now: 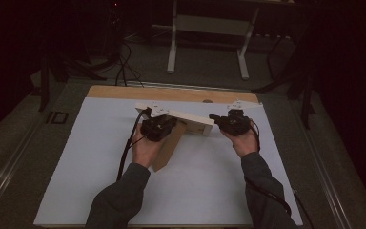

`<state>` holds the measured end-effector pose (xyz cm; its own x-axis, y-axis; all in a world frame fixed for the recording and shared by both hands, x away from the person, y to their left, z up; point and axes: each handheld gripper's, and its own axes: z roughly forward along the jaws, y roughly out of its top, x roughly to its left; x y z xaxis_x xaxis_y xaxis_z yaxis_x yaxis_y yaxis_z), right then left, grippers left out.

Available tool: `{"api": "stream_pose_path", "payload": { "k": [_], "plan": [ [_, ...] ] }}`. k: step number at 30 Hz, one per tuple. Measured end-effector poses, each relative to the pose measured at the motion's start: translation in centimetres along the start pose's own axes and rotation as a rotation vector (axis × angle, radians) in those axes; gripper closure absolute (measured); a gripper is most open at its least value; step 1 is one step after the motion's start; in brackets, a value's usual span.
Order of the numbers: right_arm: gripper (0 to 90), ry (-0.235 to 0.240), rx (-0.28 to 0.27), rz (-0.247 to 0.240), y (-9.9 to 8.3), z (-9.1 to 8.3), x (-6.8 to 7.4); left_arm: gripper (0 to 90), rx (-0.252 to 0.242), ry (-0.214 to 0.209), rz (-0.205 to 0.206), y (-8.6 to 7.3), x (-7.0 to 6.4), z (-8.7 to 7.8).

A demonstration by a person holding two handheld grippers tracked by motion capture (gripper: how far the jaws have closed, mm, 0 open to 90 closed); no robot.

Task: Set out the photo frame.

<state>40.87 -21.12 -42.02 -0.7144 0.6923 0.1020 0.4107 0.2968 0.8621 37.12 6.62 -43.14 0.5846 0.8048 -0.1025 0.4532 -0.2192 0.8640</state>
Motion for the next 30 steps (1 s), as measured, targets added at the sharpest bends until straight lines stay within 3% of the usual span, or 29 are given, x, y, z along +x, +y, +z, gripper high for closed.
{"api": "stream_pose_path", "payload": {
  "k": [20, 30],
  "plan": [
    [90.0, 0.057, 0.011, -0.05, 0.9, 0.0, 1.4, 90.0, -0.003, -0.016, 0.007, 0.4, -0.8, 0.2],
    [90.0, 0.119, 0.021, -0.088, 1.1, 0.2, 2.5, 90.0, -0.002, -0.017, -0.006, 0.4, -0.3, 0.1]
  ]
}}
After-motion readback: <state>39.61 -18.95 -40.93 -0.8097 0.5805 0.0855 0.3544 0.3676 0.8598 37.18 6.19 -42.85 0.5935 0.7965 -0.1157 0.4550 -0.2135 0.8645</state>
